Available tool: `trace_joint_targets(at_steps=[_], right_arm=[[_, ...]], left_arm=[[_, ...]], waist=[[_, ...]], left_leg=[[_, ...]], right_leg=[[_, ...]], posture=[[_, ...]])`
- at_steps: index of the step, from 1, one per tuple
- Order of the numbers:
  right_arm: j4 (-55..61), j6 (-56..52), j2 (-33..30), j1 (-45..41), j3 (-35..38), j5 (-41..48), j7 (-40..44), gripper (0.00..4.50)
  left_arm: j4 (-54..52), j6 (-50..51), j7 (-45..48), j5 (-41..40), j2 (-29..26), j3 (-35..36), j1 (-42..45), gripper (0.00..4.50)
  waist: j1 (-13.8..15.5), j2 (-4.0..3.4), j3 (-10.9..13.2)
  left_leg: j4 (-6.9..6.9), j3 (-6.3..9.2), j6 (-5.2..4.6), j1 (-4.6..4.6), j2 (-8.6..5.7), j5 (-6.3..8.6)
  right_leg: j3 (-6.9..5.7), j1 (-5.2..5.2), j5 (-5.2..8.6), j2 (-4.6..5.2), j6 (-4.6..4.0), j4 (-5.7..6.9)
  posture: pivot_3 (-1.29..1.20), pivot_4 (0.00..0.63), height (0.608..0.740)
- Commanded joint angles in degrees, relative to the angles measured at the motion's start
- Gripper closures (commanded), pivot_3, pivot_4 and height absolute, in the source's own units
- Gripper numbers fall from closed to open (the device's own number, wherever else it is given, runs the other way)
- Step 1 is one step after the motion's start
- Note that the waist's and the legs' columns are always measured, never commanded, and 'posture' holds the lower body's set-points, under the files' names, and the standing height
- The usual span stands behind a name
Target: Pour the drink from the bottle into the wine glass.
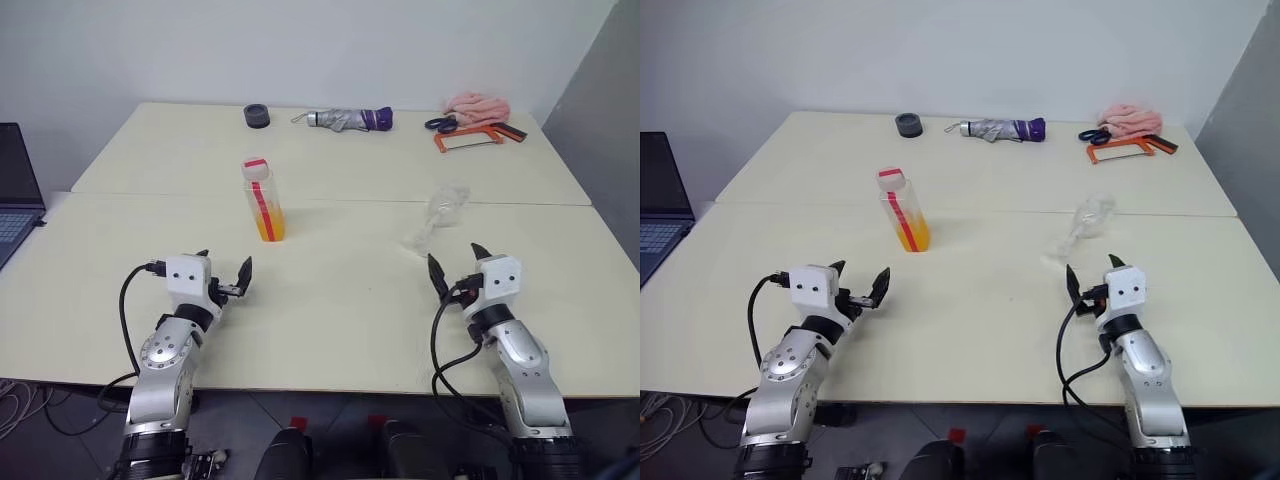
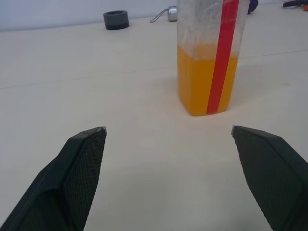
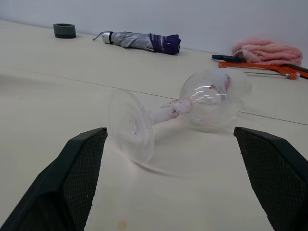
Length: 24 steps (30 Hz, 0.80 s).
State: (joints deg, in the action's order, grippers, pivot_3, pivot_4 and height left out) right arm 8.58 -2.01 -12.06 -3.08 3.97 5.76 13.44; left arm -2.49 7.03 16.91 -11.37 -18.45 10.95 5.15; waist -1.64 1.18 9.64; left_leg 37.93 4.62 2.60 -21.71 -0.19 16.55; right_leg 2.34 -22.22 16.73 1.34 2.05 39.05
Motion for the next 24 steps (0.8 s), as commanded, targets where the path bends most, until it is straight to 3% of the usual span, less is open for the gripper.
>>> trace_joint_targets(at_steps=[1,18,24], right_arm=[[0.90,1.08,-0.12,-0.72,1.04,0.22,-0.54,0.00],[0.44,1.53,-0.07,-0.85,0.63,0.29,-0.02,0.00],[0.71,0.70,-1.84,-1.63,0.21,3.01,4.92,0.00]], left_arm=[[-2.32,-1.70,0.85,-0.19,-0.26,-0.22,0.59,0.03],[-2.32,-4.11,0.73,0.66,-0.02,0.30,1.01,0.03],[-1.89,-4.42,0.82,-0.25,0.50,0.18,1.68,0.03]], waist=[[0.00,0.00,0.00],[0.00,0.00,0.00],[0.00,0.00,0.00]], left_leg=[[0.00,0.00,0.00,0.00,0.00,0.00],[0.00,0.00,0.00,0.00,0.01,0.00],[0.00,0.01,0.00,0.00,0.01,0.00]], right_leg=[[0.00,0.00,0.00,0.00,0.00,0.00],[0.00,0.00,0.00,0.00,0.00,0.00],[0.00,0.00,0.00,0.00,0.00,0.00]], posture=[[0.00,0.150,0.740],[0.00,0.150,0.740],[0.00,0.150,0.740]])
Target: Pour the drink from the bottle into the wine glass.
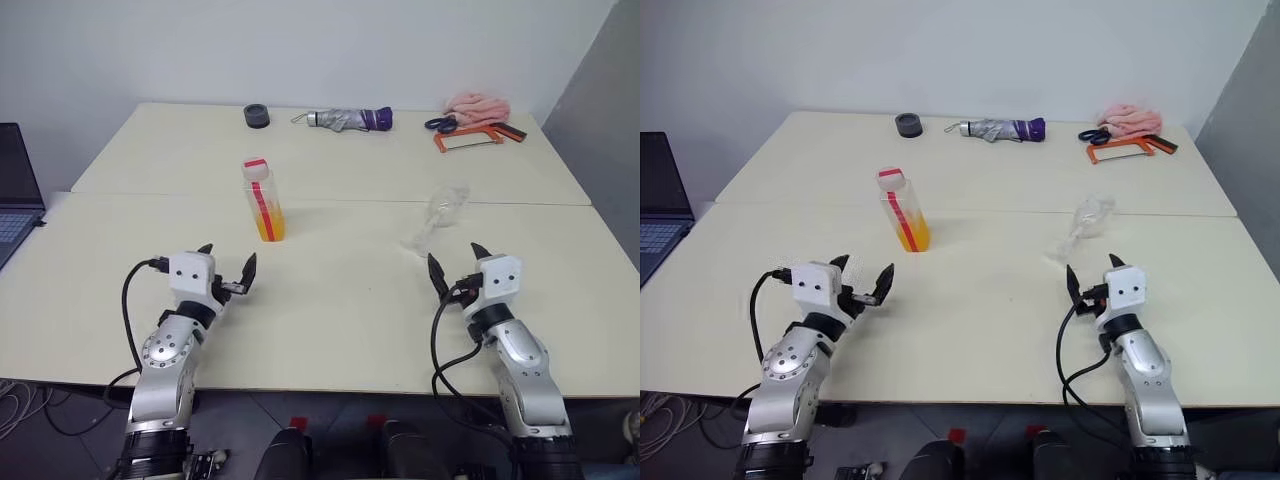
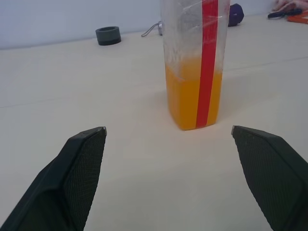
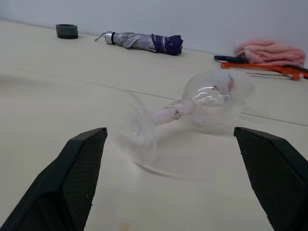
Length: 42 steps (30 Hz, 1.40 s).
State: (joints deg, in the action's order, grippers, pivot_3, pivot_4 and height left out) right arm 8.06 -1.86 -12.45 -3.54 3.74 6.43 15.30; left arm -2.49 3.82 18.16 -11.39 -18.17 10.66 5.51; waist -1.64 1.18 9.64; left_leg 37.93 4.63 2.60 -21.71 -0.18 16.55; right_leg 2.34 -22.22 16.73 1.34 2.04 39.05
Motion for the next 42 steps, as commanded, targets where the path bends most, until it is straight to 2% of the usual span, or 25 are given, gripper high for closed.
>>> trace_joint_targets(at_steps=[1,8,10,16,26,42], right_arm=[[1.93,0.00,-2.36,-1.36,0.32,3.38,4.92,0.00],[13.34,-13.05,-11.23,-3.65,-3.07,15.34,19.31,0.00],[16.21,-17.25,-12.97,-5.05,-3.39,18.57,20.79,0.00],[18.78,-22.24,-14.37,-7.70,-3.94,20.84,21.06,0.00],[19.40,-23.89,-14.67,-8.78,-4.25,21.01,21.48,0.00],[17.62,-26.86,-16.68,-13.74,-5.13,23.73,26.37,0.00]], left_arm=[[-1.74,-0.97,-1.27,0.55,0.30,0.19,1.80,0.03],[0.05,1.39,-6.93,4.80,1.72,-1.52,7.56,0.03],[0.54,2.20,-7.94,5.52,2.43,-2.26,9.59,0.03],[1.86,4.49,-10.39,7.39,4.26,-4.21,13.91,0.03],[8.14,3.43,-13.86,9.49,7.30,-5.63,20.46,0.03],[15.07,4.23,-18.22,11.61,8.93,-6.36,28.23,0.03]], waist=[[0.00,0.00,0.00],[0.01,0.00,0.00],[0.02,0.00,0.00],[0.06,0.02,-0.01],[0.13,0.03,0.00],[0.15,0.05,0.01]], left_leg=[[0.00,0.00,0.00,0.00,-0.01,0.00],[0.02,0.00,0.00,-0.01,-0.05,0.00],[0.03,0.03,0.00,-0.02,-0.07,0.00],[0.04,0.03,0.00,-0.04,-0.11,0.00],[0.05,0.03,0.00,-0.06,-0.15,0.00],[0.05,0.05,0.00,-0.09,-0.17,0.00]], right_leg=[[0.00,0.00,0.00,0.00,0.00,0.00],[-0.01,0.01,0.00,0.00,0.00,0.00],[-0.04,0.02,0.00,-0.01,0.00,-0.01],[-0.03,0.02,0.00,0.00,0.00,-0.02],[-0.05,0.00,0.00,0.00,0.01,-0.02],[-0.06,-0.02,-0.01,0.00,0.01,-0.03]], posture=[[0.00,0.150,0.740],[0.00,0.150,0.740],[0.00,0.150,0.740],[0.00,0.150,0.740],[0.00,0.150,0.740],[0.00,0.150,0.740]])
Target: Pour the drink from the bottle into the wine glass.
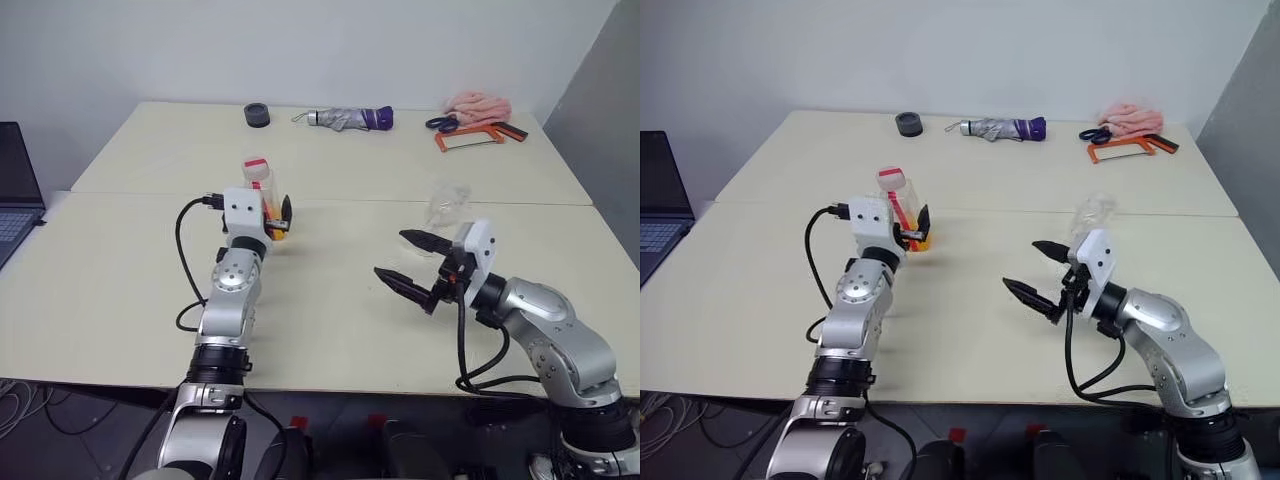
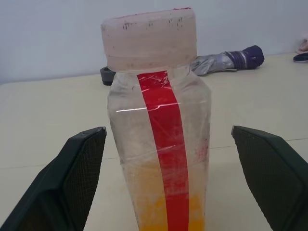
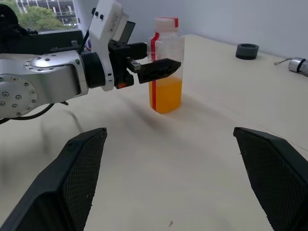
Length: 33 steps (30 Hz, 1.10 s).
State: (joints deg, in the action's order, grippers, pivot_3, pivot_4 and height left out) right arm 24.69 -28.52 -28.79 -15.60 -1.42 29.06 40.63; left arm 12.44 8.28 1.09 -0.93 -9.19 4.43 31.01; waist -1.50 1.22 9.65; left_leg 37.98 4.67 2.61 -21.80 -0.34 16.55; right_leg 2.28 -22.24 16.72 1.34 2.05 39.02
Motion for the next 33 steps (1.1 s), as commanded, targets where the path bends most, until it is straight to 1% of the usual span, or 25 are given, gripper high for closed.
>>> trace_joint_targets(at_steps=[1,7,19,33], right_arm=[[0.70,-0.12,-0.20,-2.04,-0.09,1.03,1.19,0.00],[0.25,-0.01,0.32,-2.66,-0.64,0.88,1.32,0.00],[0.31,-0.12,0.83,-3.21,-1.43,0.81,0.77,0.00],[-0.16,0.14,0.83,-3.17,-1.54,0.41,0.80,0.00]], left_arm=[[0.76,0.15,-1.71,1.39,-0.09,-0.04,3.44,0.03],[3.10,0.85,-3.81,1.94,0.00,0.49,5.73,0.03],[6.70,1.89,-4.18,1.70,-0.86,0.74,9.11,0.03],[7.24,1.97,-4.17,1.32,-0.58,0.79,9.98,0.03]], waist=[[0.00,0.01,0.00],[-0.01,0.01,0.00],[-0.01,0.01,0.01],[-0.01,0.01,0.01]], left_leg=[[0.01,0.00,0.00,-0.01,0.00,0.00],[0.00,-0.02,0.00,-0.01,-0.01,0.00],[0.01,0.00,0.02,-0.04,-0.01,-0.01],[0.01,0.00,0.02,-0.05,0.00,-0.01]], right_leg=[[0.00,0.00,0.00,0.00,0.00,0.00],[0.02,-0.01,0.00,0.00,0.00,-0.01],[0.01,-0.04,0.00,0.02,0.00,-0.01],[0.01,-0.04,0.00,0.03,0.00,-0.01]], posture=[[0.00,0.150,0.740],[0.00,0.150,0.740],[0.00,0.150,0.740],[0.00,0.150,0.740]])
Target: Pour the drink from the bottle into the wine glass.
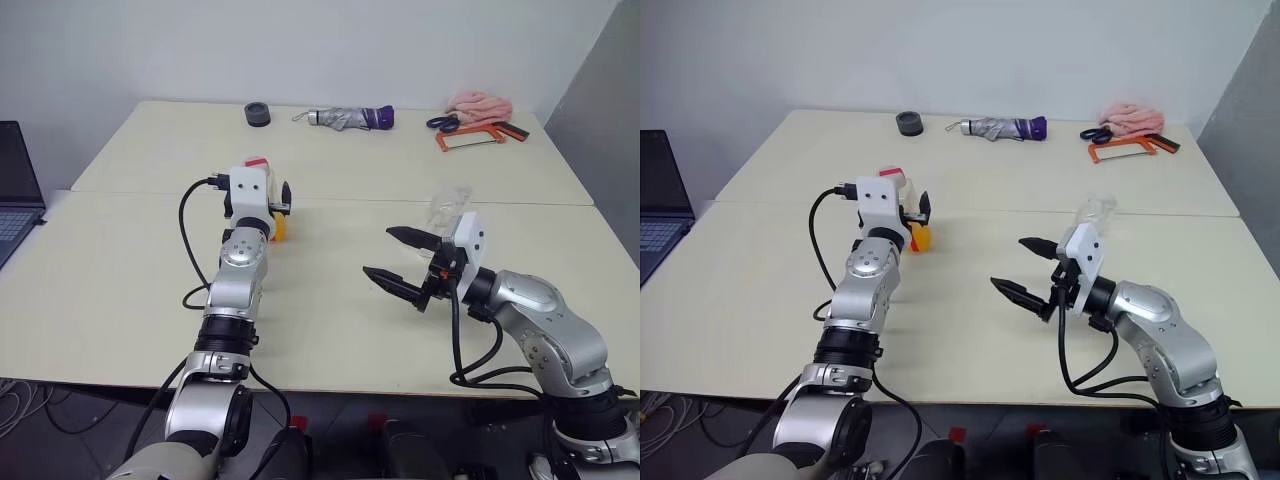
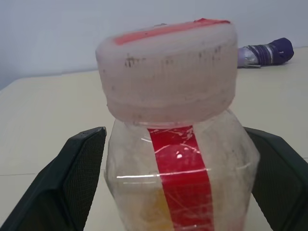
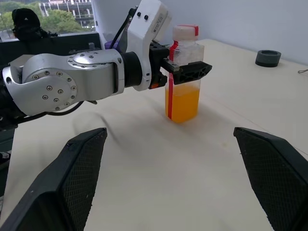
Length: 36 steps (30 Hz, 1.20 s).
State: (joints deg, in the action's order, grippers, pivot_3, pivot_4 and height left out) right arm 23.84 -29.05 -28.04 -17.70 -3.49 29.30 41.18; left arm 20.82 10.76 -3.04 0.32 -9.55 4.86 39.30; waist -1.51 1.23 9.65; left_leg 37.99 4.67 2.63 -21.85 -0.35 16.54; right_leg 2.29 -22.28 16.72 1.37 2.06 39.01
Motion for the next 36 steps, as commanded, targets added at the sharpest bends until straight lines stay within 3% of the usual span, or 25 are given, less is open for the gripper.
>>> trace_joint_targets(at_steps=[1,2,5,10,12,23,36], right_arm=[[0.65,0.69,0.07,-1.02,0.57,0.18,0.25,0.00],[0.61,0.72,0.07,-1.00,0.59,0.15,0.26,0.00],[0.59,0.80,0.07,-0.92,0.63,0.12,0.28,0.00],[0.61,0.79,-0.01,-0.81,0.76,0.12,0.34,0.00],[0.67,0.76,-0.03,-0.78,0.79,0.14,0.34,0.00],[1.93,0.95,-0.23,-0.32,0.97,-0.09,-0.12,0.00],[7.13,1.49,0.12,3.64,3.22,-1.15,-5.23,0.00]], left_arm=[[-1.18,-0.48,-0.06,0.08,-0.23,0.36,1.73,0.03],[-1.20,-0.47,-0.06,0.06,-0.23,0.38,1.79,0.03],[-1.30,-0.50,-0.04,0.05,-0.28,0.40,1.93,0.59],[-1.62,-0.84,0.06,0.18,-0.41,0.28,2.06,2.23],[-1.84,-0.87,0.18,0.11,-0.39,0.27,1.94,2.64],[-6.75,-2.28,9.32,-3.36,-0.99,-1.03,-1.91,2.69],[-13.43,-0.90,41.44,-15.19,-7.56,-5.97,-6.36,2.69]], waist=[[0.00,0.00,0.00],[0.00,0.00,0.00],[0.00,0.00,0.00],[-0.01,0.00,0.00],[-0.01,0.00,0.00],[-0.02,0.00,0.00],[-0.06,0.00,0.00]], left_leg=[[0.00,0.00,0.00,0.00,0.00,0.00],[0.00,0.00,0.00,0.00,0.00,0.00],[0.00,0.00,0.00,0.00,0.00,0.00],[0.00,0.00,0.00,0.00,0.00,0.00],[0.00,0.00,0.00,-0.01,0.00,0.00],[0.00,-0.01,0.04,-0.02,0.02,-0.02],[0.00,-0.02,0.01,-0.02,0.02,0.00]], right_leg=[[0.00,0.00,0.00,0.00,0.00,0.00],[0.00,0.00,0.00,0.00,0.00,0.00],[0.00,0.00,0.00,0.00,0.00,0.00],[0.00,0.00,0.00,0.00,0.00,0.00],[0.00,-0.01,0.00,0.00,0.00,0.00],[0.00,-0.02,0.00,0.01,0.00,0.00],[0.01,-0.01,0.00,0.03,0.00,0.00]], posture=[[0.00,0.150,0.740],[0.00,0.150,0.740],[0.00,0.150,0.740],[0.00,0.150,0.740],[0.00,0.150,0.740],[0.00,0.150,0.740],[0.00,0.150,0.740]])
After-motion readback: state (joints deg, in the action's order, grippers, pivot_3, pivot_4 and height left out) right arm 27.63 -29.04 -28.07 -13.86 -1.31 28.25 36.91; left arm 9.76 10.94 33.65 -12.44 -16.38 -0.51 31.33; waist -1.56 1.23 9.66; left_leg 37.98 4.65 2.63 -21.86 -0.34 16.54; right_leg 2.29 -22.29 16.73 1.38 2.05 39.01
